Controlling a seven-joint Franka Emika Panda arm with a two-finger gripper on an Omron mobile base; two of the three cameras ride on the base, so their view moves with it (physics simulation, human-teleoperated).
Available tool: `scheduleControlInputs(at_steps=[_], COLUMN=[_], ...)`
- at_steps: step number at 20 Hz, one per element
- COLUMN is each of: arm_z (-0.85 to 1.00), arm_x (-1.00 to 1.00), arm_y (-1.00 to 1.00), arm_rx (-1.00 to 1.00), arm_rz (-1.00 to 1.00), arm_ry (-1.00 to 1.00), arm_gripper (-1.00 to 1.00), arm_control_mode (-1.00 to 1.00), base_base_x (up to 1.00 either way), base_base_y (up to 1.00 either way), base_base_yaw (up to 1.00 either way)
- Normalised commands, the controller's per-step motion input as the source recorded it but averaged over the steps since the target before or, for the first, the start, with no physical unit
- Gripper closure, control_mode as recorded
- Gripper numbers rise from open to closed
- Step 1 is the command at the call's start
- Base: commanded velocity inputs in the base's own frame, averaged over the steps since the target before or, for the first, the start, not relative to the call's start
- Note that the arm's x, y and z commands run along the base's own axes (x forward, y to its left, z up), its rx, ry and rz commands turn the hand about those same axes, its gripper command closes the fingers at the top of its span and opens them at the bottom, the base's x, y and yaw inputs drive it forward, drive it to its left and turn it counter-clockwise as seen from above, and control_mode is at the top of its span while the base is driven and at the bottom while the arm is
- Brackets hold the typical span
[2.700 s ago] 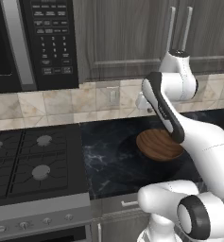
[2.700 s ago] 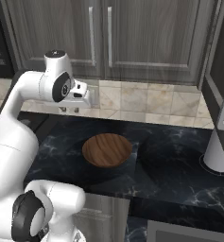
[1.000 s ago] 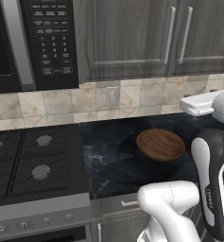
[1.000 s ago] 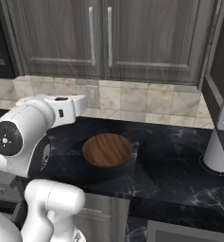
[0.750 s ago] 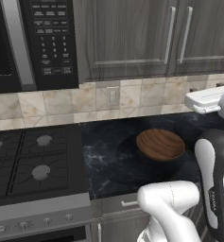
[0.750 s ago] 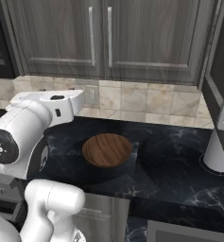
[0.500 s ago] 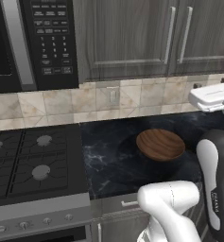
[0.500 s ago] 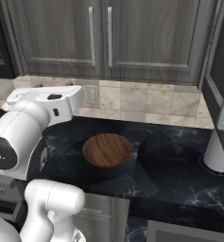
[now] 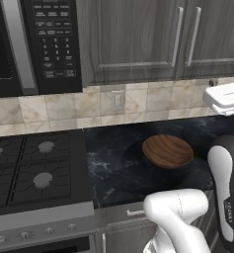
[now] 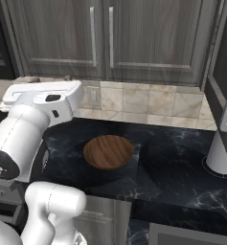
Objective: Open the cabinet. Pick the orange and orange from the cabinet and place them into the bowl. Then close the cabinet.
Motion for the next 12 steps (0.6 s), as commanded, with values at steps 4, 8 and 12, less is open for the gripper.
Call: scheduleControlInputs(at_steps=[4,8,12], arm_z=[0.2,0.13,0.06], arm_x=[0.0,0.04,0.17], arm_y=[0.12,0.12,0.13], arm_rx=[0.0,0.0,0.0], arm_rz=[0.0,0.0,0.0], arm_ry=[-0.11,-0.05,0.0], arm_gripper=[-1.0,-1.0,-1.0], arm_control_mode=[-1.0,-1.0,-1.0], base_base_x=[0.0,0.0,0.0], base_base_y=[0.0,0.0,0.0], base_base_yaw=[0.0,0.0,0.0])
